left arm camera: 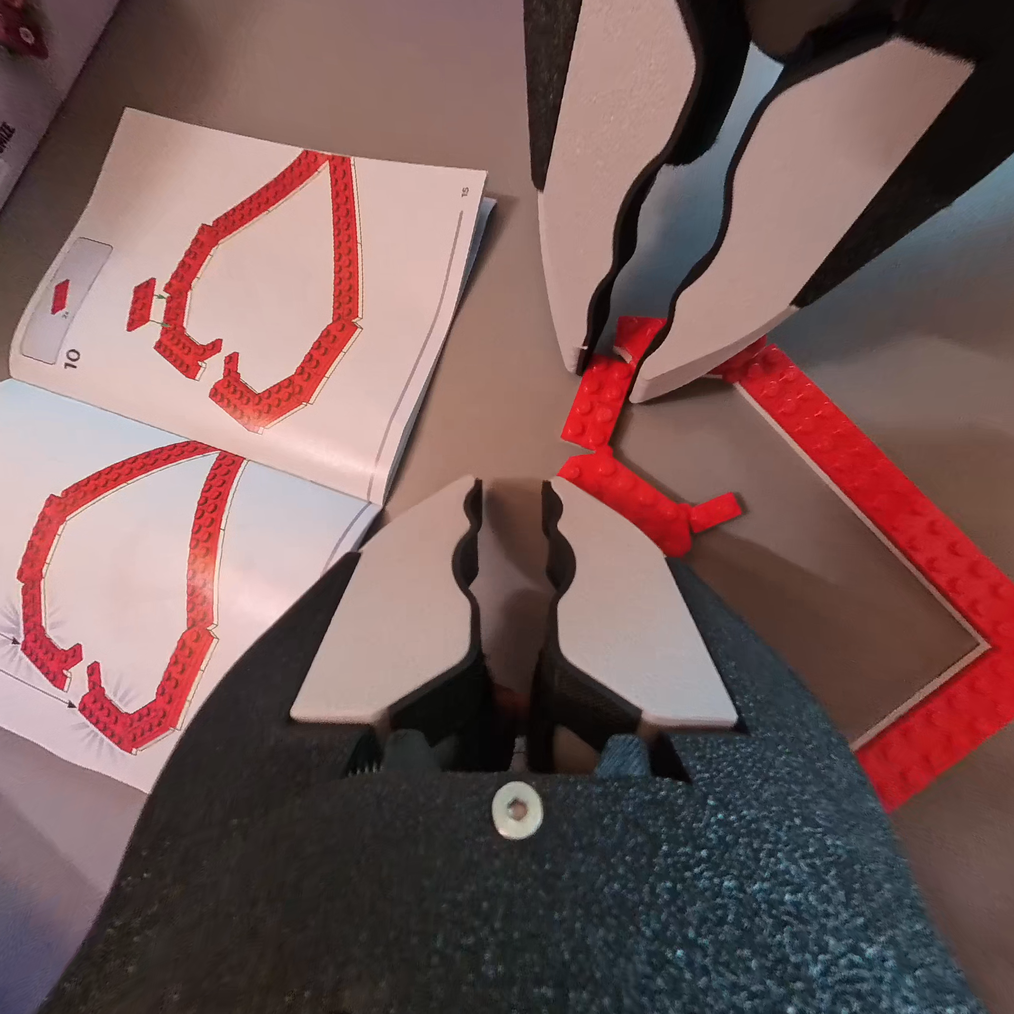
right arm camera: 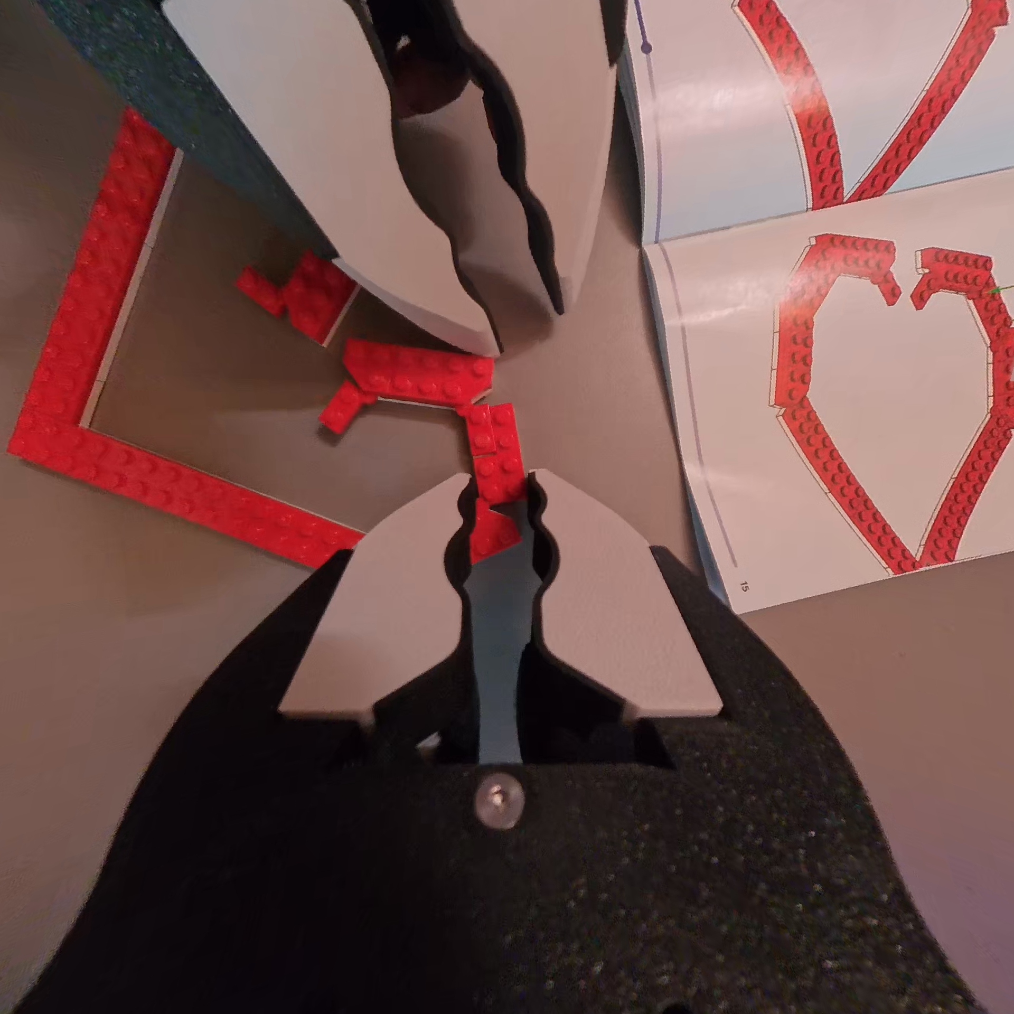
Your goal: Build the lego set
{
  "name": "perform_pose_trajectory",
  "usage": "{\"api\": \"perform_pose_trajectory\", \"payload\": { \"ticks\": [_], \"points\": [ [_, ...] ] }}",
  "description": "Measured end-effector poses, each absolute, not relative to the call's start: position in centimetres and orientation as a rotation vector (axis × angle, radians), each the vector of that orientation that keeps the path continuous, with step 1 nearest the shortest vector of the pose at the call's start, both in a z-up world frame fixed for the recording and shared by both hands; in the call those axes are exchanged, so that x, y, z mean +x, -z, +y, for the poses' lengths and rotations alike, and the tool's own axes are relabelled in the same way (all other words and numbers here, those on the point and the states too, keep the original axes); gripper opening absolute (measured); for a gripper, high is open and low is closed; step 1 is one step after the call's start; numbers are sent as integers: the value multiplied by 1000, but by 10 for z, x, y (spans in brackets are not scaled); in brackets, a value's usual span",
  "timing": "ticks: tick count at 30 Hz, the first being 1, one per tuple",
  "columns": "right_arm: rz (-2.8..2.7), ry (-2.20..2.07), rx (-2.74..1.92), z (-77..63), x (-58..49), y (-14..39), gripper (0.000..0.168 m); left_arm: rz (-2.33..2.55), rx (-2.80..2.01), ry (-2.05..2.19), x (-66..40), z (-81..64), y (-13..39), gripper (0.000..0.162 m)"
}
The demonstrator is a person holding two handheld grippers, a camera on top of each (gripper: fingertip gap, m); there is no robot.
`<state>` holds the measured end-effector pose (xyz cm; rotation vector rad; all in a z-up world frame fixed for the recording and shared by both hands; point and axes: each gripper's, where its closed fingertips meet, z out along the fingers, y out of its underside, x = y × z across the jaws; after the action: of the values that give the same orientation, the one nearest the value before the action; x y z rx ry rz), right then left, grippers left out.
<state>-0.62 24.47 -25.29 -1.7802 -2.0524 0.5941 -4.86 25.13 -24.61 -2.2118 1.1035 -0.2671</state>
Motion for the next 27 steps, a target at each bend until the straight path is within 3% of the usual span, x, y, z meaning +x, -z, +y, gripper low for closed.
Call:
{"api": "perform_pose_trajectory", "payload": {
  "ticks": [9,14,27],
  "points": [
    [-1964,-660,-1767,245,-12,241,22,1077,-2203,242,-53,253,241,22],
    [-1959,-718,-1680,238,-20,230,0,1076,-2162,276,-50,245,230,20],
    [-2046,-664,-1893,234,-21,247,0,1129,-2200,270,-47,241,248,19]
  ]
}}
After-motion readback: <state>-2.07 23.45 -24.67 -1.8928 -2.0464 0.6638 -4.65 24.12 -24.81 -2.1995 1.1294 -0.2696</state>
